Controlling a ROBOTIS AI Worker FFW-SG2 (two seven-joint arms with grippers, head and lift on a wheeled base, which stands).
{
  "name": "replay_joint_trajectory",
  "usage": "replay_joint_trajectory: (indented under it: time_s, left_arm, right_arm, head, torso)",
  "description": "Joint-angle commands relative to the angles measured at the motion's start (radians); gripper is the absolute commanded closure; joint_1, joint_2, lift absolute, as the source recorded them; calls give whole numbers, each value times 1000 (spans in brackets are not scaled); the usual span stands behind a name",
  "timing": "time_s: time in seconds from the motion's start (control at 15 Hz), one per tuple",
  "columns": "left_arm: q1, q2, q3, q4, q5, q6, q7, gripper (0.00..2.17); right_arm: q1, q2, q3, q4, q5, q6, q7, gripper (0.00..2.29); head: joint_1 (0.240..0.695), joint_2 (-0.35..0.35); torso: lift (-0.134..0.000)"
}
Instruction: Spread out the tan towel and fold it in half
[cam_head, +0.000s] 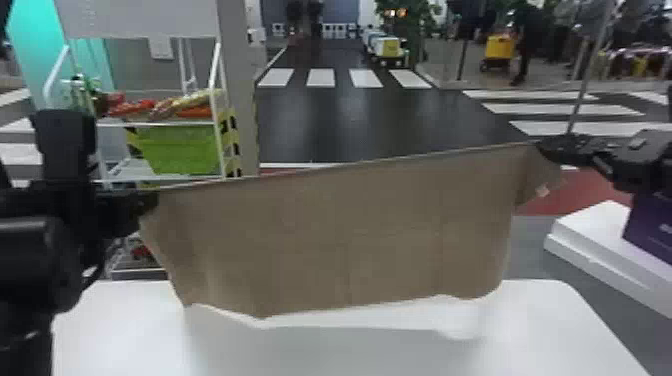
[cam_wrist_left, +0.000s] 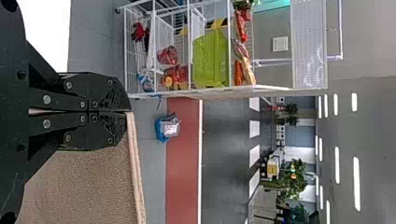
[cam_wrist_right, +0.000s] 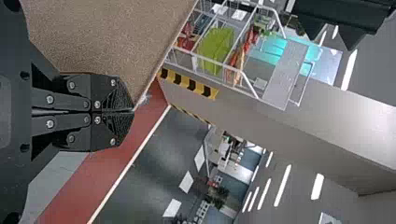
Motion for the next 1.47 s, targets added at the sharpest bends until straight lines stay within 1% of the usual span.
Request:
replay_joint_trajectory:
  time_s: [0.0, 0.13, 0.2, 0.27, 0.33, 0.4, 0.47, 0.53, 0.6, 0.67, 0.73, 0.8, 0.87, 0.93, 1.0, 1.07, 1.13, 1.2, 1.27, 1.33, 1.4]
  left_arm:
    - [27, -10, -11, -21, 8, -25, -2, 2142]
    - [144, -13, -1, -128, 44, -56, -15, 2142]
    - [216, -16, 15, -191, 62, -77, -25, 2142]
    - [288, -17, 37, -254, 82, -74, -31, 2142]
    - [383, -17, 71, -326, 116, -92, -45, 2142]
    - [486, -21, 101, -392, 145, -138, -61, 2142]
    - [584, -22, 141, -438, 173, -181, -91, 2142]
    - [670, -23, 160, -463, 185, -237, -129, 2142]
    - [762, -23, 181, -467, 191, -378, -164, 2142]
    - [837, -23, 193, -463, 177, -497, -183, 2142]
    - [897, -23, 203, -443, 166, -623, -198, 2142]
    - [946, -23, 226, -411, 160, -755, -233, 2142]
    - [974, -23, 256, -369, 159, -890, -292, 2142]
    - [981, -23, 290, -317, 151, -1001, -382, 2142]
    - [981, -23, 316, -283, 134, -1031, -474, 2135]
    - [978, -23, 336, -253, 105, -1065, -562, 2027]
    - [977, -23, 353, -236, 64, -1117, -615, 2013]
    - [977, -23, 359, -228, 30, -1129, -657, 1905]
    - [972, -23, 379, -225, 8, -1129, -712, 1801]
    - [962, -23, 408, -222, -16, -1136, -785, 1501]
    - [951, -23, 436, -222, -47, -1151, -851, 1021]
  right_arm:
    - [40, 5, -33, -25, -44, -7, -5, 1595]
    - [162, -15, -61, -117, -90, -23, 36, 1595]
    - [238, -26, -85, -159, -114, -56, 69, 1595]
    - [317, -27, -111, -197, -131, -102, 96, 1595]
    - [387, -27, -134, -228, -140, -145, 116, 1595]
    - [467, -32, -153, -249, -154, -207, 145, 1595]
    - [550, -37, -166, -264, -163, -277, 181, 1595]
    - [616, -46, -179, -269, -162, -342, 196, 1595]
    - [665, -54, -179, -269, -157, -391, 223, 1595]
    - [697, -54, -177, -269, -154, -400, 259, 1595]
    - [728, -54, -173, -277, -154, -406, 293, 1595]
    - [772, -57, -165, -291, -151, -446, 308, 1592]
    - [804, -66, -153, -303, -148, -452, 308, 1595]
    - [835, -67, -136, -317, -132, -455, 308, 1592]
    - [861, -69, -122, -324, -100, -489, 308, 1592]
    - [870, -69, -108, -323, -79, -514, 308, 1592]
    - [870, -70, -108, -323, -73, -514, 308, 1592]
    - [870, -70, -105, -324, -76, -510, 308, 1578]
    - [873, -70, -102, -335, -71, -504, 308, 1484]
    - [890, -70, -102, -360, -71, -486, 308, 1042]
    - [910, -70, -101, -384, -65, -480, 308, 697]
  head:
    - [373, -27]
    - [373, -36]
    - [383, -40]
    - [400, -44]
    - [444, -48]
    - [469, -48]
    - [503, -47]
    - [541, -44]
    - [584, -40]
    - [628, -39]
    - [695, -36]
    - [695, -30]
    - [695, -26]
    - [695, -21]
    - [695, -22]
    - [695, -22]
    - [695, -18]
    - [695, -15]
    - [695, -11]
    - [695, -8]
    - [695, 1]
  torso:
    - [-124]
    - [-124]
    - [-124]
    - [-124]
    - [-124]
    - [-124]
    - [-124]
    - [-124]
    - [-124]
    - [-124]
    - [-124]
    - [-124]
    - [-124]
    - [-124]
    - [-124]
    - [-124]
    - [-124]
    - [-124]
    - [-124]
    - [-124]
    - [-124]
